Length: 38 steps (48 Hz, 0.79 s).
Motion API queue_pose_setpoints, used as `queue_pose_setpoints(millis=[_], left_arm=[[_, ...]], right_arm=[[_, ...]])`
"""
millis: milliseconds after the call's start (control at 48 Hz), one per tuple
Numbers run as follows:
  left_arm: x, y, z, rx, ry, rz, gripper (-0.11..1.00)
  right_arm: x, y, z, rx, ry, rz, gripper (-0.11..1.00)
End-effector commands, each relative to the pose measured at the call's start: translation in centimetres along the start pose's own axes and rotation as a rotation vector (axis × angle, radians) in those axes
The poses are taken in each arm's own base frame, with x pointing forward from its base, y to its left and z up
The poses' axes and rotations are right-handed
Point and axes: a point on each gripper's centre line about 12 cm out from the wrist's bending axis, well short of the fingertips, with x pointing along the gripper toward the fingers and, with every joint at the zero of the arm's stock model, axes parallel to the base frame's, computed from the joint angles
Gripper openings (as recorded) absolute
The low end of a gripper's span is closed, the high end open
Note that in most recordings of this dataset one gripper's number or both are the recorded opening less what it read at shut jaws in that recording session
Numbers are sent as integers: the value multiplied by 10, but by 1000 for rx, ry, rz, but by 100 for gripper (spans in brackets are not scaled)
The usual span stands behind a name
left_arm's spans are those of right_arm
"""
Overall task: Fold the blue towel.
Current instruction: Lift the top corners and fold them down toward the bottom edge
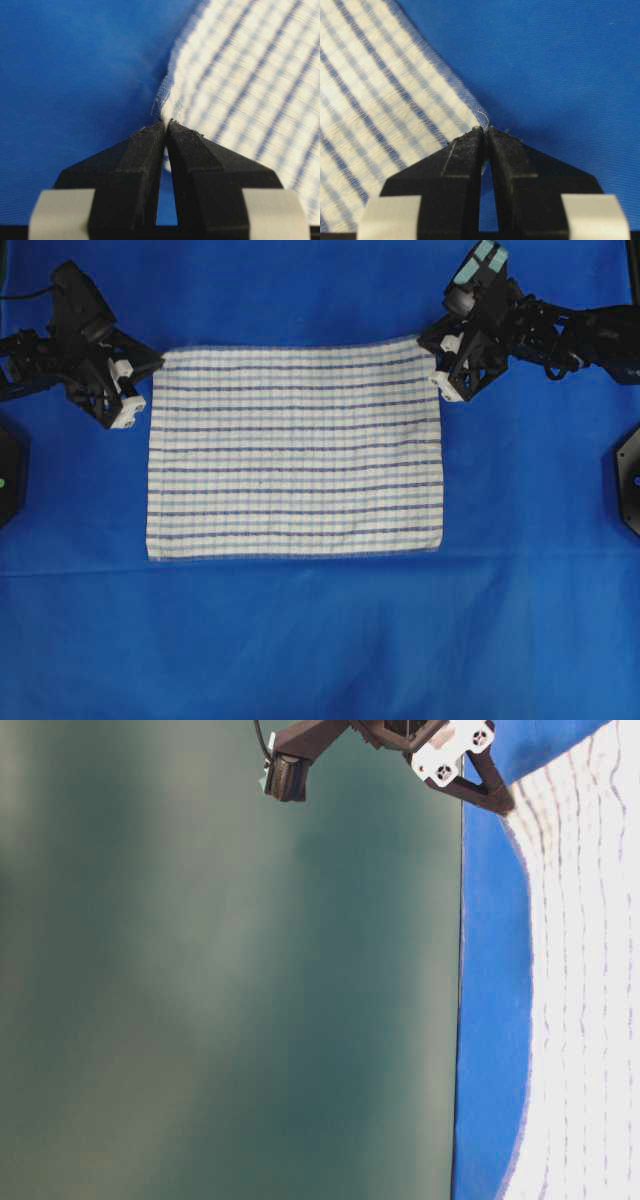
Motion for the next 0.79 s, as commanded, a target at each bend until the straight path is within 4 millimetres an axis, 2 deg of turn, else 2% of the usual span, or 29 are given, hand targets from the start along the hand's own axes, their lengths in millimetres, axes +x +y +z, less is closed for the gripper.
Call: queue_pose_setpoints(millis=[0,334,500,771], left_arm=[[-5,-8,6,17,-17,-27,3],[-37,-42,5,84,-13,-150,3],[-59,-60,-5,105,-16,-237,3],[-88,-89,-19,89,-14,-402,3]], right_arm=[[-9,10,9,-12,-38,24,7],[-45,62,9,-67,-67,156,7],[-65,91,0,-97,-48,242,7],[-83,123,-25,-107,30,334,7]])
